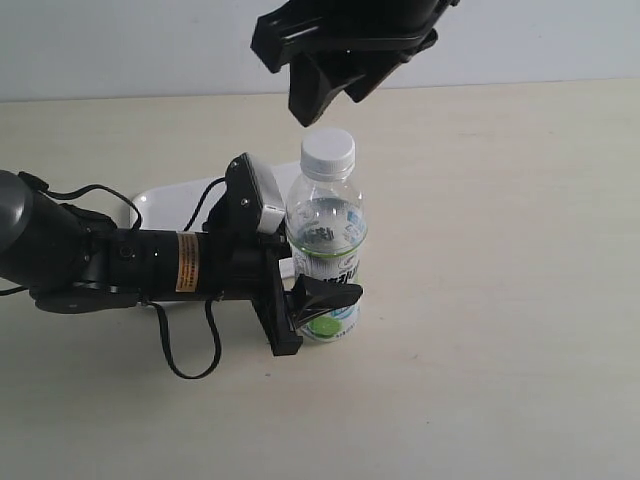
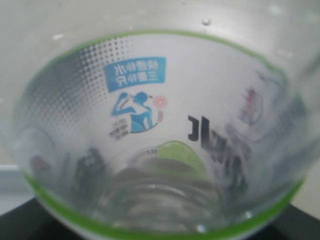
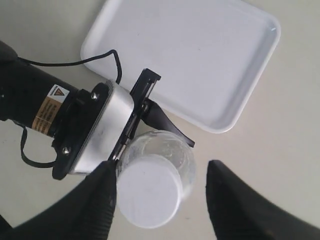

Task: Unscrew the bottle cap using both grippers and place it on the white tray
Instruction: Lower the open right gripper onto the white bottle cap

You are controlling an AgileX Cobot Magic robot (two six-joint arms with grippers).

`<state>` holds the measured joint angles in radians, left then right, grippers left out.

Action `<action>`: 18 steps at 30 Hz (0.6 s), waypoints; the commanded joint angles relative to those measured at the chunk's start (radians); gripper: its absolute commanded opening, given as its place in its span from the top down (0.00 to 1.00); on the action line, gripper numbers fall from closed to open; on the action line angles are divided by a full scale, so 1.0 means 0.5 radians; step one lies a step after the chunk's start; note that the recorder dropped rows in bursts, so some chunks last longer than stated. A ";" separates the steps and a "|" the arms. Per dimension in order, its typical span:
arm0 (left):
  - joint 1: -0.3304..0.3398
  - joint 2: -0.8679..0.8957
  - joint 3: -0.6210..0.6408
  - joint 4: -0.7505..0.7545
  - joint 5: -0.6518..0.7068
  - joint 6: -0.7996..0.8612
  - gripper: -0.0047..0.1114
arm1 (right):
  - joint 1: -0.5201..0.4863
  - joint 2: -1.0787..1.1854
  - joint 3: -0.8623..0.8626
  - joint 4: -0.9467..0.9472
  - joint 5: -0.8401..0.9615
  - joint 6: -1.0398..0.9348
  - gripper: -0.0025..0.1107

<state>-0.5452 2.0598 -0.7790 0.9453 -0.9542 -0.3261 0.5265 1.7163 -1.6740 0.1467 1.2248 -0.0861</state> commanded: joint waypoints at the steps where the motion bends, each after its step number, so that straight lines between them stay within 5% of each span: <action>1: 0.005 -0.025 -0.008 -0.026 0.021 -0.007 0.96 | 0.019 0.074 -0.035 -0.025 -0.007 0.045 0.51; 18: 0.005 -0.025 -0.008 -0.035 0.021 -0.007 0.96 | 0.019 0.024 0.017 0.047 -0.007 0.126 0.44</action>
<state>-0.5452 2.0598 -0.7790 0.9415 -0.9542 -0.3261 0.5337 1.7552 -1.6816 0.1725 1.2248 -0.0255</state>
